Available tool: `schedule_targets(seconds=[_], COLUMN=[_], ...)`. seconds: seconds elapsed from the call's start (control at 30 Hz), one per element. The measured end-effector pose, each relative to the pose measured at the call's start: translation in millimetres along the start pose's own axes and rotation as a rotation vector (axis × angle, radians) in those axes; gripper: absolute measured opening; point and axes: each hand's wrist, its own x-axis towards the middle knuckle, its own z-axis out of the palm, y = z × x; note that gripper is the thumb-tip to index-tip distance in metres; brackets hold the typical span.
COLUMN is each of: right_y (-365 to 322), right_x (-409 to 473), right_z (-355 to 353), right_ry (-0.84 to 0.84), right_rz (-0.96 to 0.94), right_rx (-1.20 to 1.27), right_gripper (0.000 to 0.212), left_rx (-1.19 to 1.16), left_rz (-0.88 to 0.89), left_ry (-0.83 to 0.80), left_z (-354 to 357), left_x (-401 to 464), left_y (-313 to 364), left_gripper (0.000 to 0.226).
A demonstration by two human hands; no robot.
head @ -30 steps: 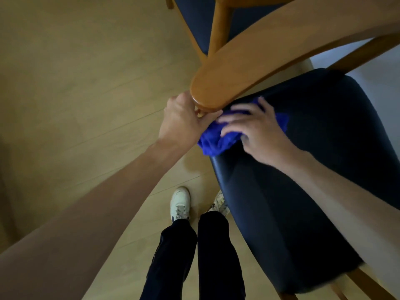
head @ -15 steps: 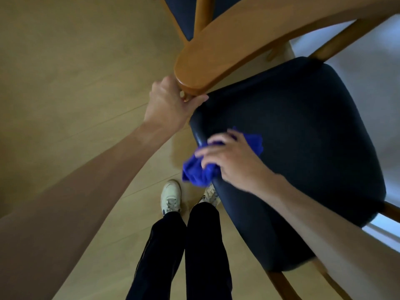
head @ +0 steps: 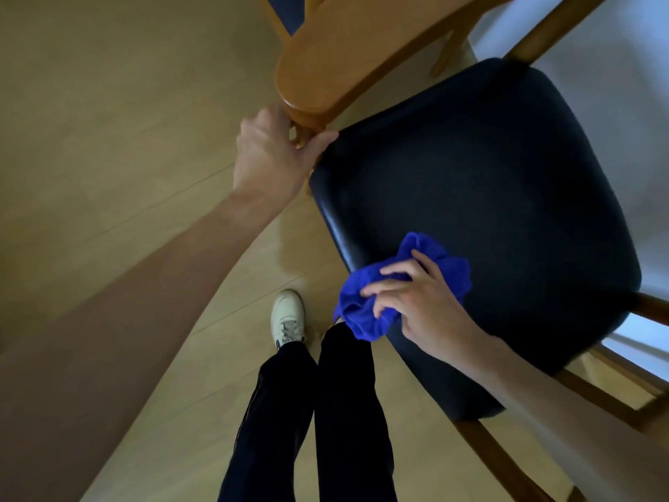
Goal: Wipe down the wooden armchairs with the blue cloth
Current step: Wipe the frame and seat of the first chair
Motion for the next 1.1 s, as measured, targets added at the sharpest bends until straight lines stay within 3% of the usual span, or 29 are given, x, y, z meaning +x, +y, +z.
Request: schedule_targets(seconds=[0.1, 0.23, 0.33, 0.5, 0.7, 0.77, 0.87, 1.0, 1.1], right_y=[0, -10, -21, -28, -1, 5, 3, -1, -1], right_x=[-5, 32, 68, 65, -54, -89, -100, -65, -39], right_z=[-2, -28, -37, -6, 48, 62, 62, 41, 34], right_ry=[0.009, 0.262, 0.347, 0.278, 0.115, 0.038, 0.020, 0.193, 0.218], right_rz=[-0.003, -0.029, 0.066, 0.106, 0.041, 0.063, 0.054, -0.034, 0.014], right_rx=[0.038, 0.097, 0.091, 0.054, 0.030, 0.057, 0.089, 0.035, 0.001], right_gripper=[0.040, 0.035, 0.034, 0.025, 0.023, 0.024, 0.024, 0.021, 0.021], left_rx=[-0.024, -0.111, -0.194, -0.145, -0.077, -0.129, -0.035, 0.215, 0.363], left_rz=[-0.032, -0.163, -0.265, -0.338, -0.261, -0.330, -0.476, 0.002, 0.113], left_ry=[0.043, 0.028, 0.077, 0.074, 0.106, 0.131, -0.057, -0.412, -0.483], left_z=[7, 29, 35, 40, 43, 49, 68, 85, 88], left_x=[-9, -35, -36, -24, -35, -36, -58, -125, -137], left_y=[9, 24, 32, 35, 32, 31, 36, 31, 16], left_gripper=[0.042, 0.055, 0.043, 0.044, 0.047, 0.043, 0.053, 0.058, 0.070])
